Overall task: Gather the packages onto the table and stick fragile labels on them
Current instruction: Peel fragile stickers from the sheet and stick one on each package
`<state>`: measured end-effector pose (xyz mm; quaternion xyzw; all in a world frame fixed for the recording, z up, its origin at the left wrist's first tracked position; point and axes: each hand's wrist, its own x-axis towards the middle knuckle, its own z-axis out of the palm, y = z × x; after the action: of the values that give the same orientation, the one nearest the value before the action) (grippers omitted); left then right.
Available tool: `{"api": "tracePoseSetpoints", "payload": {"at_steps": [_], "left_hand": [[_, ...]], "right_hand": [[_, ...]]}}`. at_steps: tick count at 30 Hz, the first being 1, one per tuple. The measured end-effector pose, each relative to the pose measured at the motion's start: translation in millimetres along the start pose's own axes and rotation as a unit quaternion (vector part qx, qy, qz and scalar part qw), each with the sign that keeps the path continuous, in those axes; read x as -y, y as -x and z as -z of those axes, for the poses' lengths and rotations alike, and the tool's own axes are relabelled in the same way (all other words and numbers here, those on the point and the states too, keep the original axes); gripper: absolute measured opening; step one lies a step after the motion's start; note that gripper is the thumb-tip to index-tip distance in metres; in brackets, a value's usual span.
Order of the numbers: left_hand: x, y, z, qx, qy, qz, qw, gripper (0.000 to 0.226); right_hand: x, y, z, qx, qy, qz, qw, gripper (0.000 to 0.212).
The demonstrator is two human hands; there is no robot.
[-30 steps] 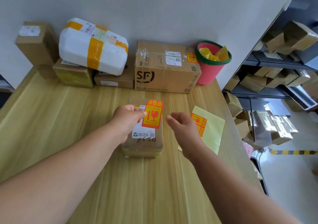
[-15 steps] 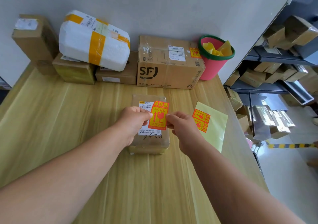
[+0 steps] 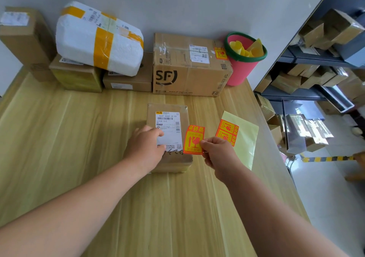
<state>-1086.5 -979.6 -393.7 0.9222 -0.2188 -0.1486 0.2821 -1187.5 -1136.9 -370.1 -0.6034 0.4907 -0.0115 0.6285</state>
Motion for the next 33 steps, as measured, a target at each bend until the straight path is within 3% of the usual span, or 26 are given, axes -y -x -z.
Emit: {"api": "tracePoseSetpoints", "payload": {"at_steps": [5, 12, 19, 33], "left_hand": [[8, 6, -7, -0.009, -0.069, -0.053, 0.996, 0.054], [34, 11, 2, -0.028, 0.024, 0.076, 0.996, 0.037], [47, 14, 6, 0.01, 0.072, 0.096, 0.993, 0.03], [51, 18, 7, 0.018, 0.087, 0.056, 0.995, 0.026]], "right_hand": [[-8, 3, -6, 0.038, 0.01, -0.02, 0.999, 0.016], [-3, 12, -36, 0.088, 0.066, 0.0, 0.994, 0.009], [9, 23, -63, 0.105, 0.096, -0.009, 0.99, 0.009], [0, 3, -87, 0.042, 0.204, 0.024, 0.978, 0.01]]}}
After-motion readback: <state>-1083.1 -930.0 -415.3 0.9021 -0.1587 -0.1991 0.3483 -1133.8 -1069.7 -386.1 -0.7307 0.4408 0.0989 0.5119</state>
